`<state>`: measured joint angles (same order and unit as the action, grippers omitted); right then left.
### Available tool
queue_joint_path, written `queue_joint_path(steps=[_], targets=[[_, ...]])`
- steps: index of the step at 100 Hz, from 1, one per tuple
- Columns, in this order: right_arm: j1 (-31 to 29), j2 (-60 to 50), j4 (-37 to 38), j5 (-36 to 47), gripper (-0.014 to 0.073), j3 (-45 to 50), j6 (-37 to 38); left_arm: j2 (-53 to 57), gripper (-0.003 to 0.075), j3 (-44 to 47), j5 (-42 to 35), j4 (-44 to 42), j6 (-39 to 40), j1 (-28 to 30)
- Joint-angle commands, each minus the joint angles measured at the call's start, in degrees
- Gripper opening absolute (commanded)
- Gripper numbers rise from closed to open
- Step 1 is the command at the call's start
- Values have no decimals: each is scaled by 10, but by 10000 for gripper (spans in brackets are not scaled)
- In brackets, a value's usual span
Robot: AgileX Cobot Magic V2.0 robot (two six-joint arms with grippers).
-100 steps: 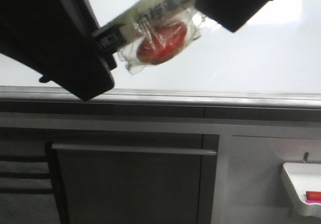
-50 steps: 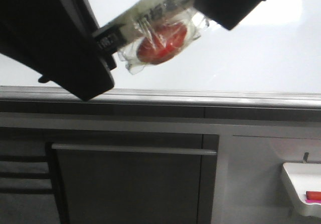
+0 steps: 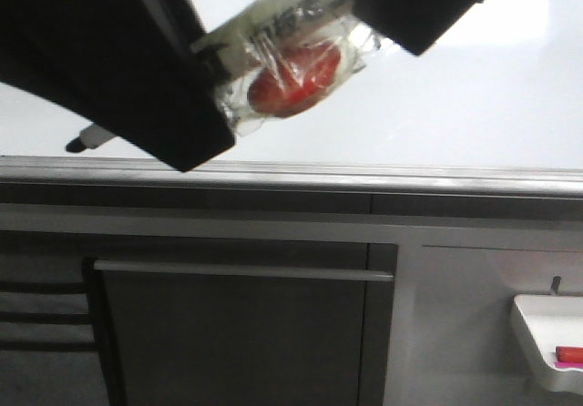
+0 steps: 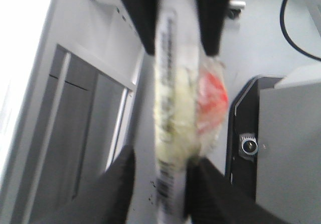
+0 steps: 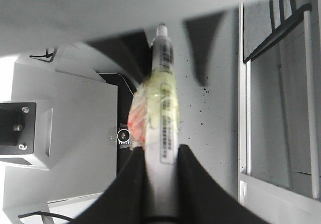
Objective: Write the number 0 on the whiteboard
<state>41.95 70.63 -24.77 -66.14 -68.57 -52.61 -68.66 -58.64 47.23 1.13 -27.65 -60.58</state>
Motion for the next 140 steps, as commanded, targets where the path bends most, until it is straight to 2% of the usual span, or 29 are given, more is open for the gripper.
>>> queue_joint_path(steps=[1, 23, 48, 64, 77, 85, 95, 109, 119, 140], targets=[[-1, -11, -22, 14, -36, -18, -5, 24, 366, -21, -61, 3, 0, -5], [-33, -32, -33, 29, -36, -18, 5, 81, 379, -21, -87, 10, 4, 15], [-178, -95, -95, 28, -36, -5, 5, 194, 379, -21, -121, 66, 15, 102], [-252, -119, -129, 38, -36, 30, 5, 249, 378, -17, -113, 67, 90, 155], [-291, -124, -201, 93, -36, 76, 5, 279, 376, 8, -104, 67, 140, 191], [-295, -124, -254, 141, -36, 103, 5, 289, 376, 37, -104, 68, 157, 210], [-295, -121, -284, 192, -36, 117, 9, 290, 376, 70, -104, 74, 172, 225], [-295, -101, -281, 224, -36, 117, 49, 289, 376, 94, -107, 75, 181, 229], [-295, -68, -269, 215, -36, 104, 74, 289, 376, 95, -107, 75, 181, 229], [-295, 10, -141, 159, -36, 7, 182, 289, 376, 95, -111, 75, 181, 229]])
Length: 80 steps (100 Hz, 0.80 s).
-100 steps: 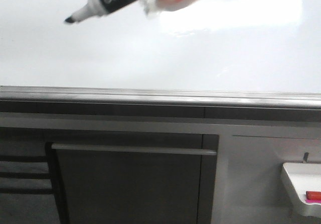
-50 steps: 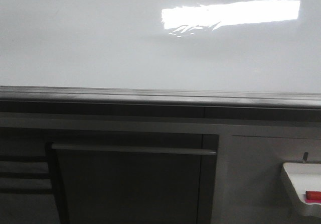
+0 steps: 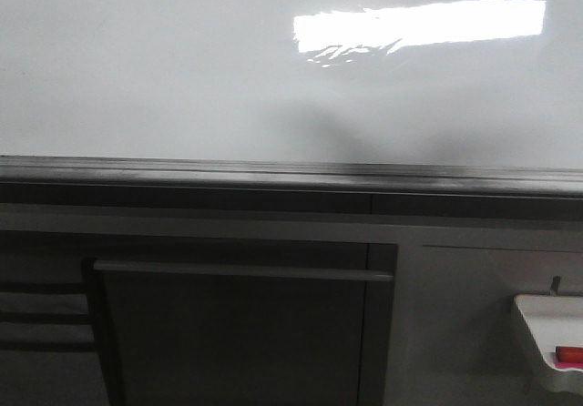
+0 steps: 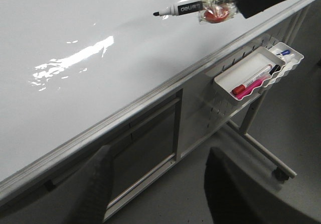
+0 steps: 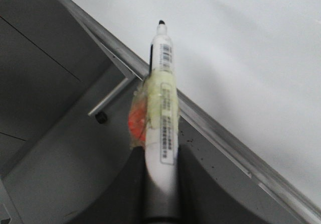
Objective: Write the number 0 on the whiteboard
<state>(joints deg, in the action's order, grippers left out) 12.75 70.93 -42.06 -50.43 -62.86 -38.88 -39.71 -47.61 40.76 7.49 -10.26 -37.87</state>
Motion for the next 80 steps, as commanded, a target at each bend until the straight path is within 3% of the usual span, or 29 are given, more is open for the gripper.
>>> queue_joint_path(steps=[1, 14, 61, 80], targets=[[-3, 10, 43, 0, -36, -57, 55, -1, 376, -15, -46, 11, 7, 2], [-3, 36, 121, -32, -36, -98, 110, -1, 376, -15, -46, 11, 7, 2], [1, 110, 119, -26, -36, -139, 111, -1, 376, -15, -61, 10, 7, 2], [12, 169, 122, -91, -36, -189, 111, -1, 376, -15, -75, 10, 7, 2]])
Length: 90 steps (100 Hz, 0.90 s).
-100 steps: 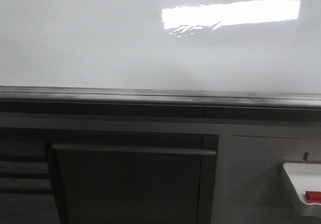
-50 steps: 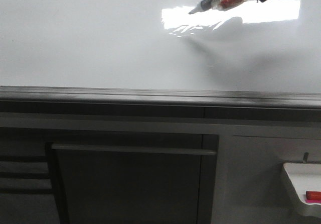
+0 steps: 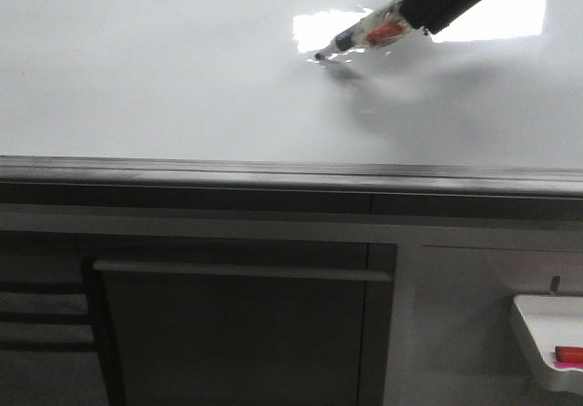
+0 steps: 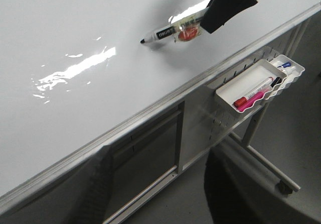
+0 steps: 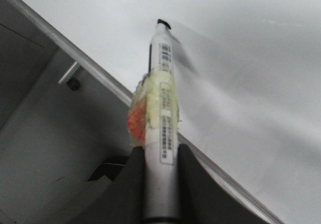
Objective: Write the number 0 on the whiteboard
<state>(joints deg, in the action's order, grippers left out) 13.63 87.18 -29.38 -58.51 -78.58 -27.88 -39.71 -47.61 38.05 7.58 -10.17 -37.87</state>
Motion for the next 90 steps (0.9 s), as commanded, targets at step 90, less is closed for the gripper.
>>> queue_joint_path(steps=[90], targets=[[12, -4, 88, -64, -36, -120, 65, -1, 376, -15, -45, 8, 6, 2]])
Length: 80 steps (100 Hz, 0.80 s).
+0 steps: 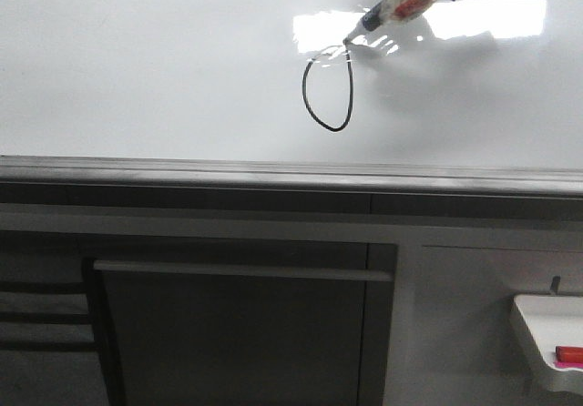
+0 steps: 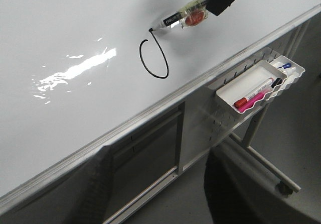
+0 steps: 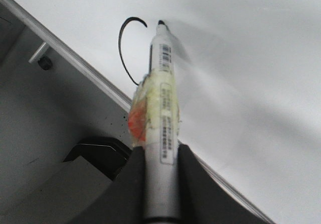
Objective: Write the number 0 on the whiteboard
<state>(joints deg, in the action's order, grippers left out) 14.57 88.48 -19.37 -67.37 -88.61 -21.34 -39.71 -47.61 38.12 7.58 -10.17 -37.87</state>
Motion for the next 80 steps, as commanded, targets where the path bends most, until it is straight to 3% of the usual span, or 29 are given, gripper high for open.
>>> queue_joint_path(steps=[1, 29, 62, 80], targets=[[4, -17, -12, 25, -36, -19, 0, -1, 376, -15, -46, 8, 6, 2], [43, 4, -13, 21, -36, -19, -1, -1, 376, -15, -45, 8, 6, 2], [42, -90, -13, -7, -36, -7, -2, -1, 376, -15, -41, -11, 5, 2], [42, -173, -45, -12, -36, 69, -89, -44, 376, -16, -6, 10, -63, 1]])
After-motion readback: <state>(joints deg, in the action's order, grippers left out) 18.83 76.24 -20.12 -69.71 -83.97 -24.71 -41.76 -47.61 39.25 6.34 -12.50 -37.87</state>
